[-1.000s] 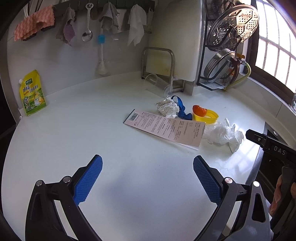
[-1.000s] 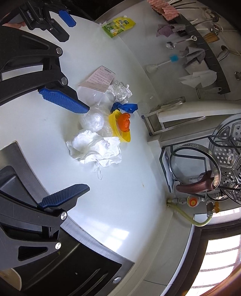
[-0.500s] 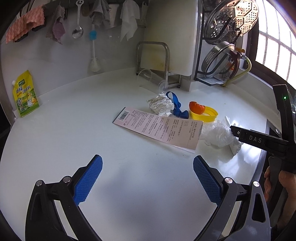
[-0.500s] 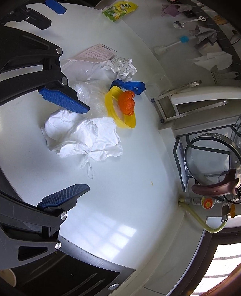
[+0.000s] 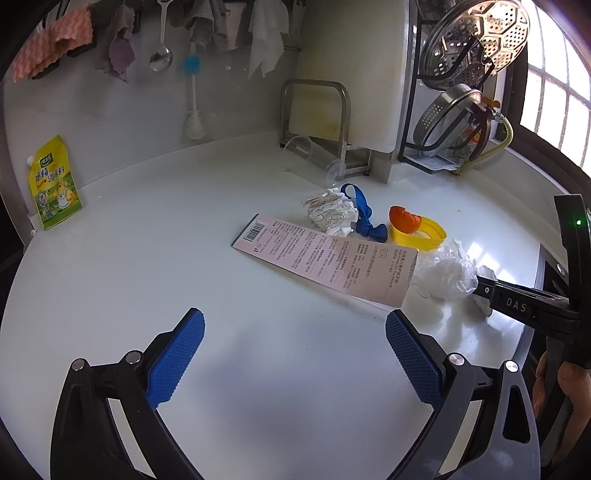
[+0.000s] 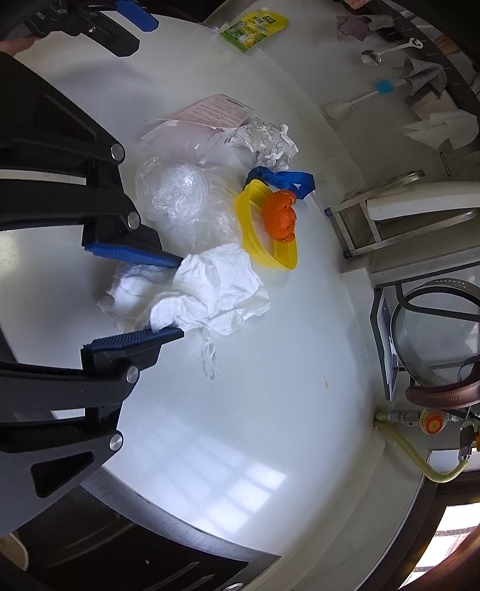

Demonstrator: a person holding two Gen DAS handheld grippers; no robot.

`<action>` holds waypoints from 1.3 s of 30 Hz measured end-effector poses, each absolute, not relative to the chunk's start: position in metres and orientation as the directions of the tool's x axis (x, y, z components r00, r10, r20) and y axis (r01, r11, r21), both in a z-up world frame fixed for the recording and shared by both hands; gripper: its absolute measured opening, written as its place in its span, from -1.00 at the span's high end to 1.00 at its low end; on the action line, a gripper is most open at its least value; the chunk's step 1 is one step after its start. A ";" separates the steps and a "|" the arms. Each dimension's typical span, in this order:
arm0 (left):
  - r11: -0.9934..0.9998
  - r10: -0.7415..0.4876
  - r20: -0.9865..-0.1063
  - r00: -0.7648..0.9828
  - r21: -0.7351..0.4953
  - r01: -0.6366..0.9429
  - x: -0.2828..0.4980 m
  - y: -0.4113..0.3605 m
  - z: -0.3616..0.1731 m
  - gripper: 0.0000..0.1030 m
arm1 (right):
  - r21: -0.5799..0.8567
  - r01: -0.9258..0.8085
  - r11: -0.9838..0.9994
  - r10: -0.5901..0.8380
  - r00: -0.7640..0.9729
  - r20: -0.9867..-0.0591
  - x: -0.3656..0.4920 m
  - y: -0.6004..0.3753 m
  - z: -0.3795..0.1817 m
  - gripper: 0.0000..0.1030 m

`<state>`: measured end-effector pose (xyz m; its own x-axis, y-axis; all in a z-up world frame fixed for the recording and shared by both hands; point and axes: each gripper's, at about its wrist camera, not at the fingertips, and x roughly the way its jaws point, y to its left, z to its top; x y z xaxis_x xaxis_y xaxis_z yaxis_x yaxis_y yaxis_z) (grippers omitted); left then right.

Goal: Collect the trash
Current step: 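Move the right tool to the white tissues and close on them, then close the left tool on the crumpled foil while the right tool holds the tissues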

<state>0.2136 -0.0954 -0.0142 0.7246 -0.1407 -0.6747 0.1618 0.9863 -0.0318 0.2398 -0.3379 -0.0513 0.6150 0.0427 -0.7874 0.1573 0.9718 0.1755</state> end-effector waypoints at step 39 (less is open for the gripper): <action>0.987 -0.110 -0.755 0.646 -0.007 0.159 0.379 -0.142 -0.041 -0.63 | 0.294 0.147 0.944 0.107 0.709 -0.697 0.217 -0.363 -0.034 0.74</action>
<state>0.3791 -0.1424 -0.0406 0.6464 -0.1096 -0.7551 0.1587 0.9873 -0.0074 0.2167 -0.3627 -0.0340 0.7091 0.1067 -0.6970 0.1474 0.9443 0.2944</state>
